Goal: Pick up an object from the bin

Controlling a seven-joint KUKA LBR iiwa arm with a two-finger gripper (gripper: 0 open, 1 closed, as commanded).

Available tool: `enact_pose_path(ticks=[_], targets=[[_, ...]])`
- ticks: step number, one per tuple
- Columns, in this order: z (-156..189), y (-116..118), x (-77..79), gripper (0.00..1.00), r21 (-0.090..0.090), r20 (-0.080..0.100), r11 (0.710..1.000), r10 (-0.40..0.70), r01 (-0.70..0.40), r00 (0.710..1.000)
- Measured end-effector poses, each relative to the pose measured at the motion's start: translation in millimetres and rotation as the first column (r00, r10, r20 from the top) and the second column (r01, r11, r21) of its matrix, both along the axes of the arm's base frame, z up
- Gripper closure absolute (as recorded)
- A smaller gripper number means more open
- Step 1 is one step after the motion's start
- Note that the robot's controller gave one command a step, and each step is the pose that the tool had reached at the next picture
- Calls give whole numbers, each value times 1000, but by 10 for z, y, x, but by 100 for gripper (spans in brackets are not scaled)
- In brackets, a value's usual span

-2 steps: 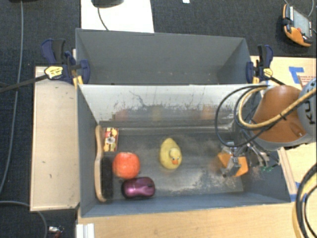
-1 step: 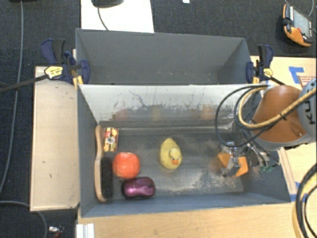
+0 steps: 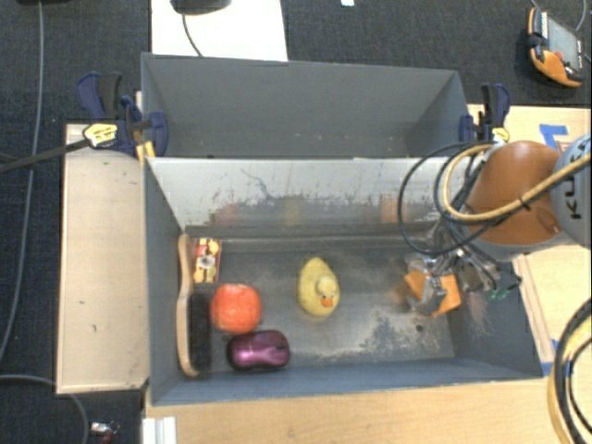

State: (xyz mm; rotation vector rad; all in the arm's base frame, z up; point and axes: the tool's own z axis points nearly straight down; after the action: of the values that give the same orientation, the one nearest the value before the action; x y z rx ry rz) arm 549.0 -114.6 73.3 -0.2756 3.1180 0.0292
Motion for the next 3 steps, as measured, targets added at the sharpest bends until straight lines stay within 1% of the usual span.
enact_pose_path(ticks=[1,2,3], targets=[[1003,-108,-375,100,-15,0,990,-139,139,990],[1770,-107,-93,100,-2,7,999,32,-32,999],[671,-237,-210,100,-12,7,1000,10,-10,1000]])
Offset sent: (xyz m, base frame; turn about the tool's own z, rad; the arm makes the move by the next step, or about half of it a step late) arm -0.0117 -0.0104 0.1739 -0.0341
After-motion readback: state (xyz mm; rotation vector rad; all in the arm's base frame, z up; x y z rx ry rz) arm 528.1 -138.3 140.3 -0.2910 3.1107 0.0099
